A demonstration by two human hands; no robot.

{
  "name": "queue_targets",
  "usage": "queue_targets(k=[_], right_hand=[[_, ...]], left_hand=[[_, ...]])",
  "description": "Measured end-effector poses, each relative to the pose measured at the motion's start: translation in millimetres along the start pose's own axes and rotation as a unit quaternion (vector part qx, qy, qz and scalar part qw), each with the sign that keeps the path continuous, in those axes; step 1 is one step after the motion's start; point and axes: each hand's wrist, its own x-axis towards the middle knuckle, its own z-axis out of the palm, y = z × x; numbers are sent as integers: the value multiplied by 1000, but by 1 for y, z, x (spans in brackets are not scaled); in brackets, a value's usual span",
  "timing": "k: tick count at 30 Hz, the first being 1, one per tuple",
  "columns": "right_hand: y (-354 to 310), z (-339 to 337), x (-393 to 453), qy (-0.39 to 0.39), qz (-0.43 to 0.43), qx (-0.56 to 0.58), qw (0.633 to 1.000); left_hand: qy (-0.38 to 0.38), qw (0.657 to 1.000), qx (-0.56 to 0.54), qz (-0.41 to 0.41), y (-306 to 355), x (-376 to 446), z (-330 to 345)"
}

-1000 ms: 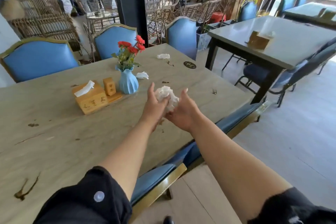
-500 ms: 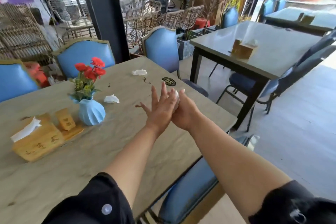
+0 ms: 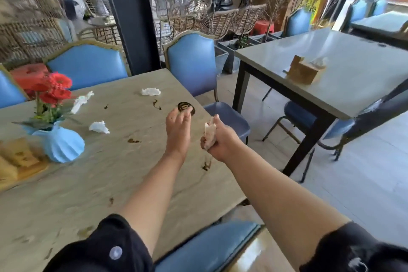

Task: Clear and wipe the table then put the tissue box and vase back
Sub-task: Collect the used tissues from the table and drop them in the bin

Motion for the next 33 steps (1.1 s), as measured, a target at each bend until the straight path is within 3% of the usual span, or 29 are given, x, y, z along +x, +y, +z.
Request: queue_targets(k=[3,9,21,28,33], right_hand=[[-23,-15,18,-47,28,-43,998],[-39,-19,62,-113,89,-82,986],[-8,52,171,-219,122,-151,956],[11,111,217,-260,134,-193,936],[26,151,257,-291,145,-221,919]], left_hand=[[81,995,47,-42,-13,11,21],[154,983,33,-96,-38,19,33],[328,934,42,-138,-77,77,-16],[372,911,82,-156,-102,107,-59],[394,886,167,-176,-125,133,-98]])
